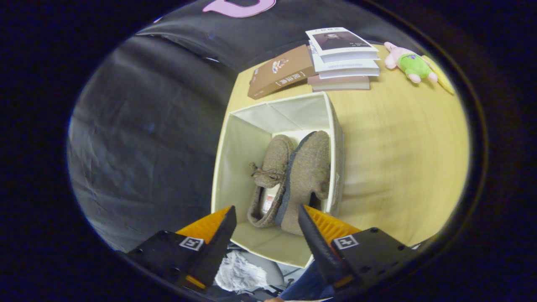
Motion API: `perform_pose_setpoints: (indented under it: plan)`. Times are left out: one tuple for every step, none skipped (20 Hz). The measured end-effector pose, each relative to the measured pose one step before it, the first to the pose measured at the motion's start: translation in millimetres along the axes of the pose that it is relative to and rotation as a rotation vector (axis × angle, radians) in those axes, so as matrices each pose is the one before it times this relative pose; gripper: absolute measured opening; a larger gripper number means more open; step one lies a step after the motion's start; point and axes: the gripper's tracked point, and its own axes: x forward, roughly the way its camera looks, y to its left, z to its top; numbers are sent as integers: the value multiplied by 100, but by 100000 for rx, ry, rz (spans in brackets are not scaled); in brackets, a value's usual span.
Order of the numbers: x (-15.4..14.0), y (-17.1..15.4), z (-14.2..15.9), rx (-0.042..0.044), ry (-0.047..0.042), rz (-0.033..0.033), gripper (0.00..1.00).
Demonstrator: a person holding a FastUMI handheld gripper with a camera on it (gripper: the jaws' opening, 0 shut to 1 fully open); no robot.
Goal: Open the storage box then place both shoes into the box .Put the left shoe in first, then the right shoe, with the right side of both shoes facing outward in a uniform manner.
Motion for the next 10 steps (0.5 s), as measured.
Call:
perform_pose_setpoints:
  plan:
    - [-311, -57, -161, -1581, -678, 348, 89]
    - [-298, -259, -91, -1086, -486, -63, 100]
    - [-418, -296, -13, -1003, -1140, 229, 100]
    - [-617, -96, 155, -1016, -1768, 809, 100]
    - [-721, -90, 277, -925, -2673, 1112, 100]
    - [-732, -133, 314, -767, -2711, 1173, 100]
    - [-872, -400, 224, -614, -2858, 665, 100]
    - [-981, -717, 791, -719, -3587, 196, 100]
    - [-1100, -648, 419, -835, -3748, -494, 100]
    - [-975, -561, 474, -956, -3653, -34, 100]
